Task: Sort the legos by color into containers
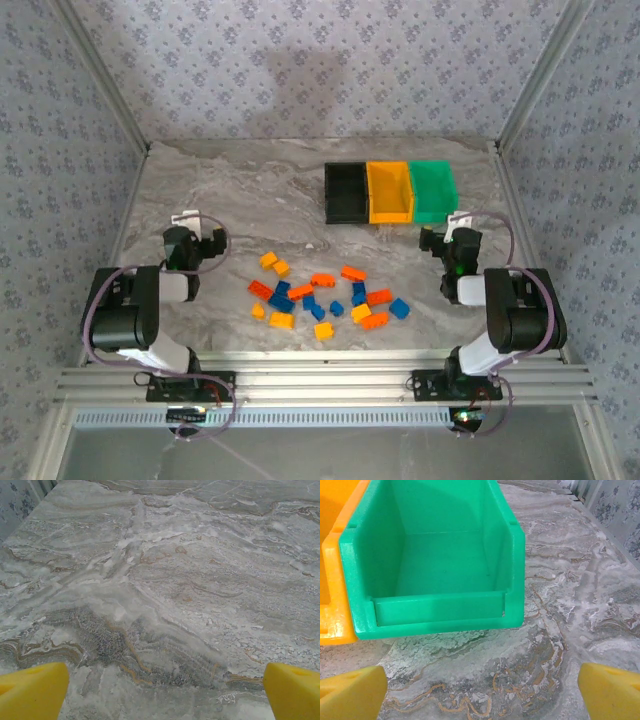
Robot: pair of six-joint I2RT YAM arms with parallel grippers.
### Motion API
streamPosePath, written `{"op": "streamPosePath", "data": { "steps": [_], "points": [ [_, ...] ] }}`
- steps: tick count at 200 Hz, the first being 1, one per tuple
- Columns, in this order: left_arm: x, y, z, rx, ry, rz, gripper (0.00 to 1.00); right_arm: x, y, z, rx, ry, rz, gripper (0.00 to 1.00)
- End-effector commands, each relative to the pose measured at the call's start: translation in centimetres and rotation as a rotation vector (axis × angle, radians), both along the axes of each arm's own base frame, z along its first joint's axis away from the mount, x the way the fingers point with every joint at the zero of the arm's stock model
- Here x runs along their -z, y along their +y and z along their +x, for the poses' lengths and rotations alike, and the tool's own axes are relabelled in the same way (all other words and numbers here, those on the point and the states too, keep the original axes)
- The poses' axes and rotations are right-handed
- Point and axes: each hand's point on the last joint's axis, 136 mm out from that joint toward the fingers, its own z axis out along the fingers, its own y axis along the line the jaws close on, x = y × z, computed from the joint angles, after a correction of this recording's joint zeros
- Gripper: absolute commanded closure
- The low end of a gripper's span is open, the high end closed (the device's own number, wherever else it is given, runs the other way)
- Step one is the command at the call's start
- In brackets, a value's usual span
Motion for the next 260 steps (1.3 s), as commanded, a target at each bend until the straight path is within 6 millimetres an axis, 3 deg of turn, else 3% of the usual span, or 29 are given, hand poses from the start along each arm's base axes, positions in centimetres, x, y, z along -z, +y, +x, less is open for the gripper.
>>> {"op": "streamPosePath", "data": {
  "steps": [1,235,260],
  "points": [
    [-1.1,-0.1,0.5,0.009,-0.031,-0.014,0.0,-0.7,-0.2,0.4,0.007,-0.018,-0.006,0.0],
    [-1.1,-0.1,0.5,0.007,-0.033,-0.013,0.0,-0.8,-0.2,0.4,0.003,-0.02,-0.001,0.0],
    [-3.7,0.5,0.7,-0.048,0.007,0.012,0.0,-2.4,-1.3,0.4,0.091,0.026,-0.027,0.0]
  ]
}}
